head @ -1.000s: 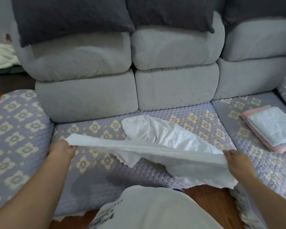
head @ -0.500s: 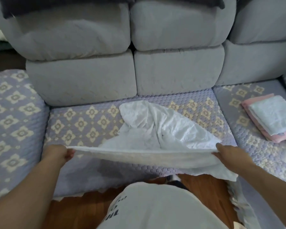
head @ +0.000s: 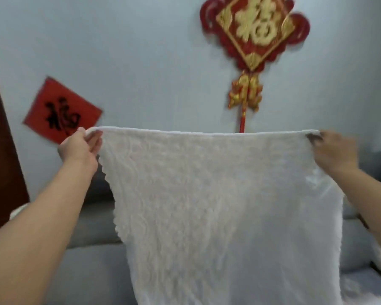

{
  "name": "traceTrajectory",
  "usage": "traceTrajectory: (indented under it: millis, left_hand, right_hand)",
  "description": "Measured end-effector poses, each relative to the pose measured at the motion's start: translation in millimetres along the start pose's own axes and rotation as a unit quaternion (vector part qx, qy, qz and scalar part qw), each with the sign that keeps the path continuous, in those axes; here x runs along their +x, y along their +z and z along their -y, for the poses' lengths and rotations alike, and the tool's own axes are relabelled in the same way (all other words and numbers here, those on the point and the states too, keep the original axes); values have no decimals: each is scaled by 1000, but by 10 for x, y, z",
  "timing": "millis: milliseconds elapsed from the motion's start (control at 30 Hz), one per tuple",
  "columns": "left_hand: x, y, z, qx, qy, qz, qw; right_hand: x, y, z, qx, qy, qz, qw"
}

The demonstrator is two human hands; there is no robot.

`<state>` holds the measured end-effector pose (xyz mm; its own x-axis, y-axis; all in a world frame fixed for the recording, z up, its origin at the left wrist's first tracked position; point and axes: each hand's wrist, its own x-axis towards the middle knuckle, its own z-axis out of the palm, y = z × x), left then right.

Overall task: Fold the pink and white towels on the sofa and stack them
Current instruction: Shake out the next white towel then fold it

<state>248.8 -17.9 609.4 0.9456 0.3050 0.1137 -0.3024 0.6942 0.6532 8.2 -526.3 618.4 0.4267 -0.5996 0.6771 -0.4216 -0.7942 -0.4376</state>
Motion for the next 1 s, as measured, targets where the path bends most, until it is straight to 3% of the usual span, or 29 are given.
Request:
traceTrajectory:
  millis: [100,167,200,267,333,433,533,600,700,767,867,900,1000]
  left_hand:
    - [-388,194,-212,-9,47,-56,997]
    - [-594,101,-210,1,36,-103,994]
    - [-695,-9,-176,14,27,-130,991]
    - [-880,-377,-35,49,-5,-190,980]
    - [-1093,-965,217,81,-27,-247,965]
    - [-1608,-1937,699,201,-77,-277,936]
    - [-2253,-2916,1258,269,-139,-313,900]
    - [-2658,-3516,1570,379,-210,-302,849]
    - [-3190,-4245,1862,578,-314,-227,718]
    - [-3480,-4577,2016,655,-357,-172,644]
    - [-3779,-4946,2240,750,-367,-129,535]
    - [-3852,-5055,2302,768,-371,-113,510]
    - [-4099,-5126,2405,817,-400,-48,411]
  right_hand:
    - [131,-336,41,128,-23,7,991]
    - [22,-516,-39,242,-18,101,965]
    - [-76,-586,-135,268,-22,187,945]
    - [-281,-641,-435,225,-39,383,895]
    - [-536,-520,-817,128,-54,528,838]
    - [-1116,-122,-1404,-16,-103,623,775]
    - [-1946,391,-2014,-117,-154,648,736]
    - [-2593,713,-2434,-137,-176,656,721]
    - [-3449,1026,-3012,-146,-167,672,707]
    - [-3895,1079,-3326,-179,-171,671,699]
    - [-4474,1169,-3788,-184,-182,597,760]
    - [-4661,1196,-3965,-201,-196,595,753]
    - [-5098,1152,-4263,-297,-216,663,652]
